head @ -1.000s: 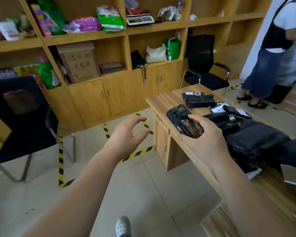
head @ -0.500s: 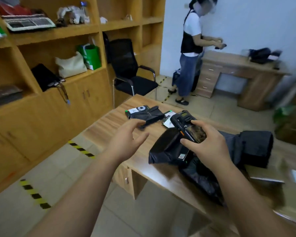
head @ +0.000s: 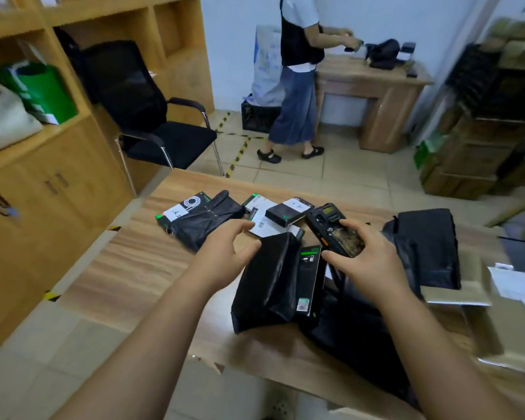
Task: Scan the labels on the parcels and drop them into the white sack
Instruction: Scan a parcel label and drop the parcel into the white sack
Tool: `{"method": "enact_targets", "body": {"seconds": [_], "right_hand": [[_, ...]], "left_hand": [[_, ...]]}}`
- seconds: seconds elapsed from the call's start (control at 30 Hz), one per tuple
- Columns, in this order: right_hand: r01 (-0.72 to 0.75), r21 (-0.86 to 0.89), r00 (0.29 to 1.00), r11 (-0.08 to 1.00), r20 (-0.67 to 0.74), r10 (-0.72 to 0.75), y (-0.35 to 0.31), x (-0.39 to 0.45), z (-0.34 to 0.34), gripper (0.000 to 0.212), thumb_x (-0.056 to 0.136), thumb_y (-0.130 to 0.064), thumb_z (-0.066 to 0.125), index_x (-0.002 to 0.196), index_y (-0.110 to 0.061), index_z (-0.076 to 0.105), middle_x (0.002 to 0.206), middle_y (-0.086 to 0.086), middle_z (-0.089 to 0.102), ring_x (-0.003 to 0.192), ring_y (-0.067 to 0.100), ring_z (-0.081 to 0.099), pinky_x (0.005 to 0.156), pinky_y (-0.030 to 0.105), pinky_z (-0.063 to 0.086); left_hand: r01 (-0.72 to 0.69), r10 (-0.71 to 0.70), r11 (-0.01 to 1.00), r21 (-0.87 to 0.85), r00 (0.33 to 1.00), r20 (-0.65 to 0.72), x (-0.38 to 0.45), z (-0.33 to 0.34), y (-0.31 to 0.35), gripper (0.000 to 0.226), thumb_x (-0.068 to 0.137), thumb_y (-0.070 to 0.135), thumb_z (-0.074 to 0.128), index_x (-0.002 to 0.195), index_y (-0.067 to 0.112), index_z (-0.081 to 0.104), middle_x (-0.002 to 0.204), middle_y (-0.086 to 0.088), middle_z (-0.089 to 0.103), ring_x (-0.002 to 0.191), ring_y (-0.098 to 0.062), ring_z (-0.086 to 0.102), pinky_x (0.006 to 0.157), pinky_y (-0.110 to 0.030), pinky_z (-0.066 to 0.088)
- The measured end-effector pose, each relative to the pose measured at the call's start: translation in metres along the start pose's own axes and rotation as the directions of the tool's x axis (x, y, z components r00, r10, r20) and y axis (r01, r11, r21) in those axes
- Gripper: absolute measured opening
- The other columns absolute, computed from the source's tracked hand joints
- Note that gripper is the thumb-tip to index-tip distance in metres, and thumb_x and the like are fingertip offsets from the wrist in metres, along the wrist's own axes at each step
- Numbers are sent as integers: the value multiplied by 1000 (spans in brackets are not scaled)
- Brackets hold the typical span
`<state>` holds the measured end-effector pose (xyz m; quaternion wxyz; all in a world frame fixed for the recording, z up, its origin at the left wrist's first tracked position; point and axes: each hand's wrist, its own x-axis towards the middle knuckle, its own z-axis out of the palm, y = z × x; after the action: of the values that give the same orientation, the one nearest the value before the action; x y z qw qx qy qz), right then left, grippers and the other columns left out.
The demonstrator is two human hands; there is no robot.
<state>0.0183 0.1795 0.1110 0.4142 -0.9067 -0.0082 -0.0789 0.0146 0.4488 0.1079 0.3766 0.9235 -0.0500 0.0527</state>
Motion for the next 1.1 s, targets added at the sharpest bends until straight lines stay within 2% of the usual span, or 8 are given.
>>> {"method": "enact_targets", "body": {"seconds": [0.13,0.23,0.43,0.53,0.63,0.73,0.9,1.1], "right_hand": [[-66,-5,998,998,-22,65,18,43,0,64,67,-42,82,126,-36,60,117,-10,60,107,12,58,89,33,49],[-100,-33,994,994,-46,99,39,79,1,64,69,-40,83,128,-35,59,124,-9,60,111,13,57,93,34,48],[-195,-73,980,978,-50,192,79,122,19,65,67,-48,81,127,-40,57,122,-13,61,109,13,59,93,39,51],[-224,-65,974,972,-46,221,89,129,28,65,67,-48,81,126,-41,56,119,-13,61,105,13,60,91,39,52],[-249,-66,968,966,-43,246,95,133,34,63,69,-46,82,127,-40,57,120,-14,59,106,11,58,91,36,51],[-271,-70,962,960,-47,268,99,136,40,63,70,-45,82,128,-38,57,122,-15,58,107,8,56,90,32,50],[-312,-59,948,948,-82,307,98,139,53,63,71,-43,82,128,-38,57,125,-17,57,109,6,55,92,30,48],[-326,-61,943,943,-93,320,87,144,61,63,71,-43,82,129,-39,56,124,-19,55,108,4,54,92,29,48]], "left_hand": [[45,-44,999,-21,997,60,61,20,-4,37,92,31,65,128,22,60,124,10,60,116,-6,54,98,-24,41],[50,-48,999,-13,995,92,112,40,-5,34,94,30,63,127,22,60,121,12,58,119,-8,53,95,-22,37],[34,-57,991,131,983,176,186,98,-20,42,94,29,63,134,14,55,135,-2,55,127,-21,48,98,-26,36],[21,-83,965,260,969,231,211,124,-35,50,92,37,63,136,15,54,139,-7,52,130,-28,43,108,-39,35],[15,-131,927,374,949,287,230,146,-45,58,92,49,60,140,19,50,148,-6,42,137,-28,34,111,-42,30],[5,-193,866,500,926,325,247,162,-53,67,90,60,55,144,22,44,154,-7,33,140,-30,27,111,-45,28],[-22,-240,820,572,894,377,261,182,-69,78,81,73,55,137,19,46,139,-9,44,128,-34,37,100,-45,36],[39,-255,858,512,898,358,267,176,-76,68,87,48,65,143,20,39,139,-12,46,127,-36,37,102,-44,35]]}}
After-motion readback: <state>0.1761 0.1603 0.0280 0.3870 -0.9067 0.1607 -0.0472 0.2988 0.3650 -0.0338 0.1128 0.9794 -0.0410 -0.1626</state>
